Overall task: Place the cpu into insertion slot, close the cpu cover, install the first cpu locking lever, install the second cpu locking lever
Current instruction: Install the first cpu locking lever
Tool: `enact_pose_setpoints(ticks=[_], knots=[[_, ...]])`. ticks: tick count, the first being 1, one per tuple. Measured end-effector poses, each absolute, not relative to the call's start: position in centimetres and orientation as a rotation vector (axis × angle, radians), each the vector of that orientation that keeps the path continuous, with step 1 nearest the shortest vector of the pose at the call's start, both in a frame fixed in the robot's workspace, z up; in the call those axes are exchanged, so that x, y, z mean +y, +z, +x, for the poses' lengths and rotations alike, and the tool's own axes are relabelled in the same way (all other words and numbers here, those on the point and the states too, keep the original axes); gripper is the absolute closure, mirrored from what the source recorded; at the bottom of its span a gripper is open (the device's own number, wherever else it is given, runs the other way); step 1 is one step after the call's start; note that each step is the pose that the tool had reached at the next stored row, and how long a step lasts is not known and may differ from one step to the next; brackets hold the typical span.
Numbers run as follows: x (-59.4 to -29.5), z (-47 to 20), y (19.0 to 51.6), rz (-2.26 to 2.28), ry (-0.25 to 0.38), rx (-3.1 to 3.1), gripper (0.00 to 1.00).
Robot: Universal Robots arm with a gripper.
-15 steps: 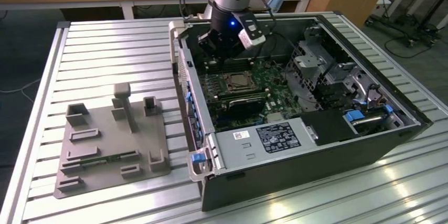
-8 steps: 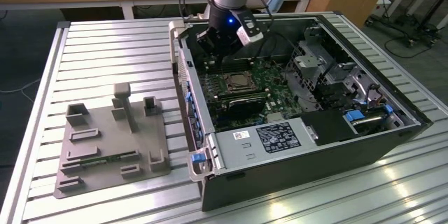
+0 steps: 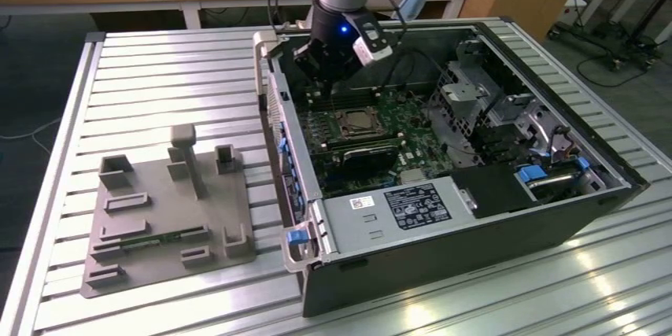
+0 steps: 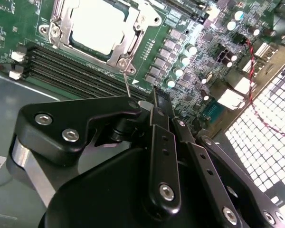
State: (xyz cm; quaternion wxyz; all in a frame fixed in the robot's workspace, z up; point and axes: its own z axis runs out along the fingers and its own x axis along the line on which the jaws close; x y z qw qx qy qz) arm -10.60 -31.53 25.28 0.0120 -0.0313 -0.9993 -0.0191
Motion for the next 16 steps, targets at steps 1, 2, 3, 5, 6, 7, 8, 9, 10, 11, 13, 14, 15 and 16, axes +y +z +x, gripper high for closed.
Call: enact_pose_setpoints(ticks=[1, 2, 3, 5, 6, 7, 8, 9, 10, 11, 13, 14, 15, 16], knots=[[-31.47, -10.60, 25.26, -0.094, -0.060, -3.116, 0.89], [-31.43, -10.59, 25.25, -0.092, -0.060, -3.116, 0.89], [-31.39, -10.58, 25.25, -0.089, -0.060, -3.116, 0.89], [-31.32, -10.54, 25.24, -0.085, -0.060, -3.116, 0.89], [-31.27, -10.51, 25.23, -0.083, -0.060, -3.116, 0.89], [-31.22, -10.47, 25.23, -0.081, -0.059, -3.116, 0.89], [-31.18, -10.42, 25.22, -0.079, -0.059, -3.116, 0.89], [-31.15, -10.37, 25.21, -0.077, -0.059, -3.116, 0.89], [-31.13, -10.27, 25.20, -0.075, -0.059, -3.116, 0.89], [-31.11, -10.17, 25.18, -0.073, -0.059, -3.116, 0.89], [-31.08, -9.96, 25.16, -0.069, -0.059, -3.116, 0.89], [-31.06, -9.86, 25.15, -0.067, -0.059, -3.116, 0.89], [-31.04, -9.76, 25.14, -0.066, -0.059, -3.116, 0.89], [-31.02, -9.70, 25.12, -0.064, -0.059, -3.116, 0.89]])
